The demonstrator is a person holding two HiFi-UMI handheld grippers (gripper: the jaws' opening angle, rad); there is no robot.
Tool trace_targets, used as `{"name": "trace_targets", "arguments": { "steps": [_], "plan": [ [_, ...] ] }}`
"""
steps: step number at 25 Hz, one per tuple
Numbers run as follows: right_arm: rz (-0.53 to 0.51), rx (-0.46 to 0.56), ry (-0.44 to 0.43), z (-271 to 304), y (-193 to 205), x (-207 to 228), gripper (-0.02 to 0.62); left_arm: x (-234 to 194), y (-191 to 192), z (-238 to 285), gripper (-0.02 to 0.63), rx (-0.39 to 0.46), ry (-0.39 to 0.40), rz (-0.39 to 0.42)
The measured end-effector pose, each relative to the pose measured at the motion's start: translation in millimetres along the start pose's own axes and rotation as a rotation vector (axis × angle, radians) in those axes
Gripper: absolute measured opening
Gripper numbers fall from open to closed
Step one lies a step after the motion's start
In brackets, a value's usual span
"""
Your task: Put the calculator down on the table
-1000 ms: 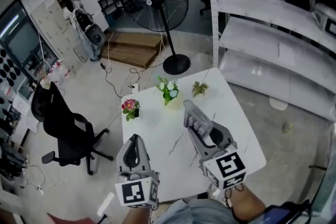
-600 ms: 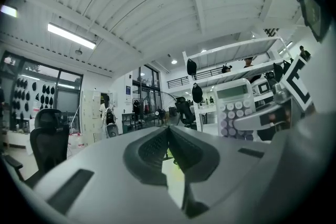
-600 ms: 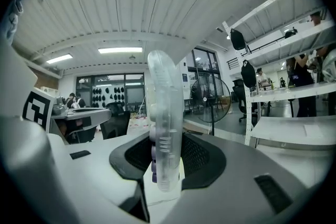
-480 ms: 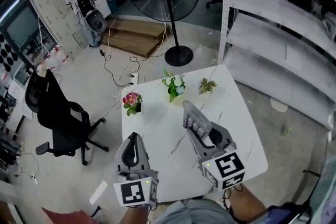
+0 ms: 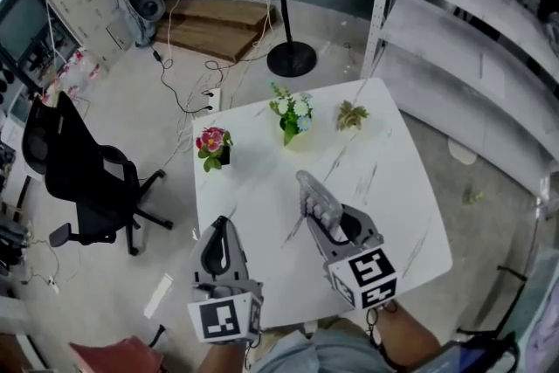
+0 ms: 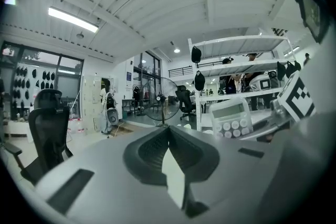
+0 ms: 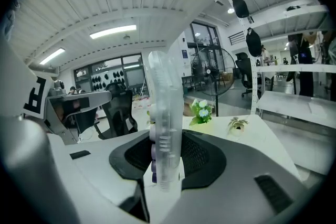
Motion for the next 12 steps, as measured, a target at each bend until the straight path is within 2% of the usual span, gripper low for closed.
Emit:
{"name": "trace_targets", "arguments": {
  "steps": [12],
  "plan": [
    [0.076,-0.187,-0.032,51,61,-5,0.147,-15,39,21,0.008,-0.110,0.003,-0.041]
  ]
}}
Point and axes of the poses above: the fingertips, and each gripper's own axes: z forward along the fingers, x to its right, y out of its underside, the point moved 6 cm from there along -z, backward along the fingers, and after that the axes turned 12 degrees about -x, right-handed, at the moved point
